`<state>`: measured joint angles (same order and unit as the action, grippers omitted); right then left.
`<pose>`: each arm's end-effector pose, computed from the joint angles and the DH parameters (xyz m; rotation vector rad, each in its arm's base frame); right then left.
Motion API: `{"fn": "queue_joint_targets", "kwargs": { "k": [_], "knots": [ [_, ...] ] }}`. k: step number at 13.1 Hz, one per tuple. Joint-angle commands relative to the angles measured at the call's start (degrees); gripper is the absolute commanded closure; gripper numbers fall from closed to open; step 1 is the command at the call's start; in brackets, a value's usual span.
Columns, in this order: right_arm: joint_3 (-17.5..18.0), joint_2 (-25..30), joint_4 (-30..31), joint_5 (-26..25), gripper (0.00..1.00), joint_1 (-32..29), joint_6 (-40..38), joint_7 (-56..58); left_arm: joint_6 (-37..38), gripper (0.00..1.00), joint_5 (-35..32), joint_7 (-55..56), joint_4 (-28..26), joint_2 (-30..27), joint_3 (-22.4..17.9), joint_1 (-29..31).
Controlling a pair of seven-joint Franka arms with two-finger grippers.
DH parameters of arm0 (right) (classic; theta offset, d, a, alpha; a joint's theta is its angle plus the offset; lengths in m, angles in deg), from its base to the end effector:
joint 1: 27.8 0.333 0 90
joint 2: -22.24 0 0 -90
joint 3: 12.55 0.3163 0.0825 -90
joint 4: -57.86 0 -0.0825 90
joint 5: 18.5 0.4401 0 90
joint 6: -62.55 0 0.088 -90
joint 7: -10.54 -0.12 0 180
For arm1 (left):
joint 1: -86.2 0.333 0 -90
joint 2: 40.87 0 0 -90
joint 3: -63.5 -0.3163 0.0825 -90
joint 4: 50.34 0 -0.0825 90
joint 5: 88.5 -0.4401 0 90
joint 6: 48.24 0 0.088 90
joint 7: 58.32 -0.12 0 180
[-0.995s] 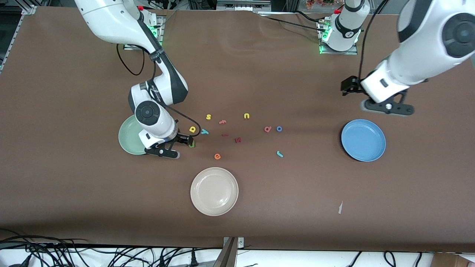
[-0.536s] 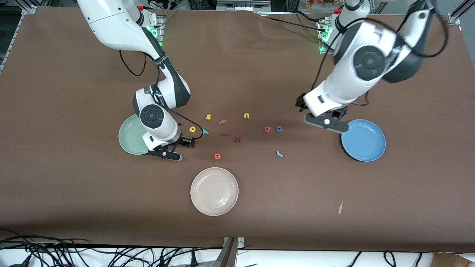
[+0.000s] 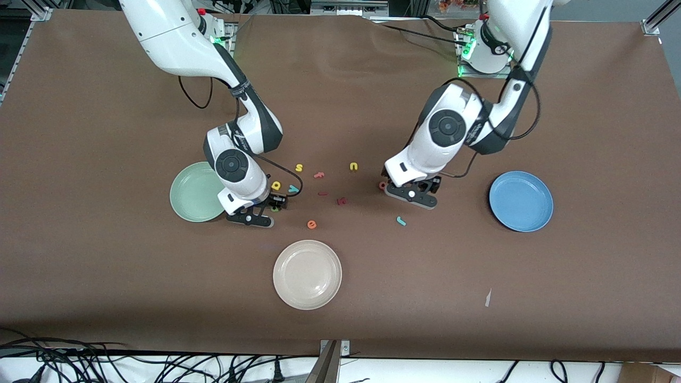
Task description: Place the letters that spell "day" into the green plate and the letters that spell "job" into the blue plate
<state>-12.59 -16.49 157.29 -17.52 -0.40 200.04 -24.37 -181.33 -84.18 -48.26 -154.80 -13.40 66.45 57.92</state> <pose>0.6250 0.3238 0.1343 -3.1299 0.2262 0.0247 0.5916 -0.3594 0.2252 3.0229 -0.4762 -0.0136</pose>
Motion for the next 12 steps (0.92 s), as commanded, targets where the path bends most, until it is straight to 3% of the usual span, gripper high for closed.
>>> {"fn": "queue_joint_targets", "kwargs": {
  "k": [1, 3, 4, 6, 7, 9, 12],
  "knots": [
    [0.1, -2.4, -1.9, -0.9, 0.33, 0.5, 2.7, -0.1, -2.6, 0.0, 0.1, 0.2, 0.4, 2.4, -0.8, -2.7],
    [0.1, -2.4, -1.7, -0.9, 0.36, 0.6, 2.7, -0.2, -5.0, 0.0, -2.4, 0.2, -1.3, 3.0, -0.8, -3.5],
    [0.1, -2.5, -1.7, -0.9, 0.43, 0.7, 2.7, -0.1, -7.3, 0.0, -3.1, 0.2, -2.6, 3.5, -0.8, -3.7],
    [0.1, -2.4, -1.9, -1.1, 0.78, 0.7, 2.7, 0.5, -8.4, 0.0, -3.1, 0.3, -3.3, 5.5, -0.8, -5.1],
    [0.1, -2.3, -1.9, -1.1, 0.9, 0.8, 2.7, 1.1, -8.4, 0.0, -3.1, 0.2, -3.2, 6.6, -0.8, -5.4],
    [0.0, -1.5, -1.8, -1.1, 0.94, 0.7, 2.2, 2.4, -8.3, 0.0, -3.1, 0.3, -3.2, 7.0, -0.8, -5.8],
    [-1.0, 3.3, -1.7, -1.1, 0.94, 0.4, -5.7, 3.9, -8.4, 0.01, -3.2, 0.2, -3.1, 7.1, -0.8, -5.8]
  ]
}}
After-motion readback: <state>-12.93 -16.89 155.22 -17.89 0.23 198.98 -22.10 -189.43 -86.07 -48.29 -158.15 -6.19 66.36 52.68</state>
